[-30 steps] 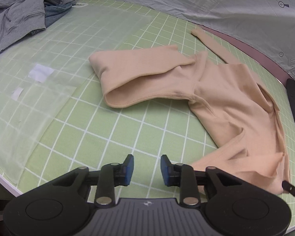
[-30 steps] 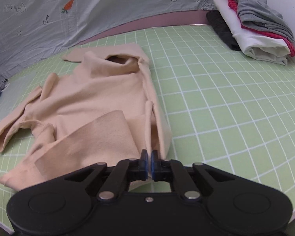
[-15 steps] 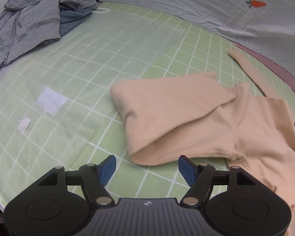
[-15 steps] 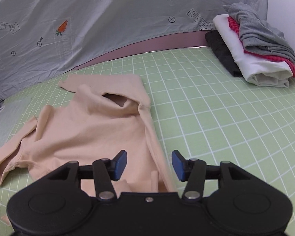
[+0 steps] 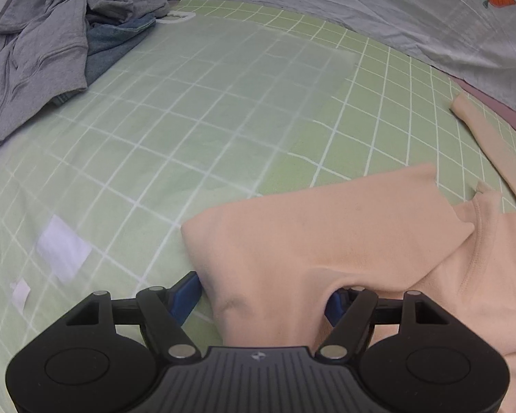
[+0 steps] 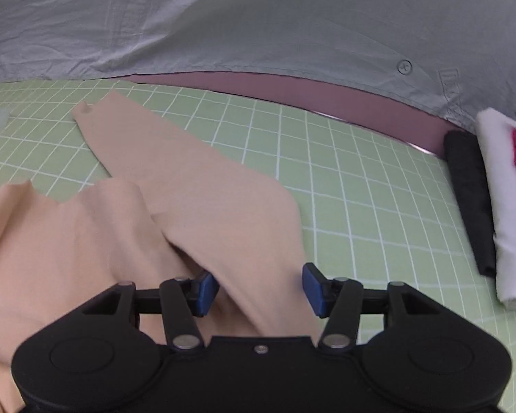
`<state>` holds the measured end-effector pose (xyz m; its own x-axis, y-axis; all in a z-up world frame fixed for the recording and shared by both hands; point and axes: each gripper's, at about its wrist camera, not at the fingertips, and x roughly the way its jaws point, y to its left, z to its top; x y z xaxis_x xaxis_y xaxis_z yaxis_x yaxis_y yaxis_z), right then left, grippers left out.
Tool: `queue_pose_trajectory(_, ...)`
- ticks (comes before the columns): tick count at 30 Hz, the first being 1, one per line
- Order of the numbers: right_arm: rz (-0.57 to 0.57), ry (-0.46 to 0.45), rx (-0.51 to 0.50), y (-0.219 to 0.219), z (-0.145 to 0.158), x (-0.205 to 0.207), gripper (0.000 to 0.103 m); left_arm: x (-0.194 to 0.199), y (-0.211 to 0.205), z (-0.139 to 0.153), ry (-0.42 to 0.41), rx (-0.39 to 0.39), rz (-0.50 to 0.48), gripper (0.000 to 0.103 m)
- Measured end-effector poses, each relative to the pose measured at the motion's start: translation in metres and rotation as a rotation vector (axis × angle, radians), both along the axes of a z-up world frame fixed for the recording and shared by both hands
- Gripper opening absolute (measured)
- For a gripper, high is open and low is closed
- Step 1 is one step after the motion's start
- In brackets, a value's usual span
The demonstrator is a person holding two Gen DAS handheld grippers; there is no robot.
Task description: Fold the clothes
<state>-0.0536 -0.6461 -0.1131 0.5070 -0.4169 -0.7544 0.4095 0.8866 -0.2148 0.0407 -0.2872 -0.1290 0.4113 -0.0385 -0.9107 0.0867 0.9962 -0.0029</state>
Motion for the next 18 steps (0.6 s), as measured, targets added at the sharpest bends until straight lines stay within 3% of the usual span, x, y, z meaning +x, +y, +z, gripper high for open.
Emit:
queue_pose_trajectory(2, -0.017, -0.017, 0.003, -0.011, -0.001, 0.010, 0.033, 0.001, 0.000, 0.000, -0.004, 0.003, 0.000, 0.074)
queue_pose_trajectory(4, -0.092, -0.069, 0.023, -0.028, 0.004, 0.004, 0.026, 0.001, -0.001, 0.000, -0.008, 0.006, -0.005, 0.074)
queue_pose_trajectory(7, -0.309, -0.169, 0.066, -0.066, 0.015, -0.037, 0.019, 0.000, -0.002, -0.001, -0.013, 0.003, -0.025, 0.077)
queue_pose_trajectory(10, -0.540, -0.212, 0.099, -0.100, 0.019, -0.083, 0.019, -0.001, -0.006, -0.002, -0.013, 0.011, -0.047, 0.083)
queue_pose_trajectory(12, -0.692, -0.190, 0.116, -0.118, 0.016, -0.116, 0.033, -0.001, -0.007, -0.002, -0.012, 0.011, -0.038, 0.084)
queue_pose_trajectory(14, -0.746, -0.208, 0.212, -0.126, 0.008, -0.145, 0.042, 0.000, -0.008, -0.002, -0.009, 0.011, -0.036, 0.084)
queue_pose_trajectory(18, -0.672, -0.224, 0.242, -0.106, 0.003, -0.157, 0.047, 0.001, -0.008, -0.001, -0.012, 0.004, -0.046, 0.079)
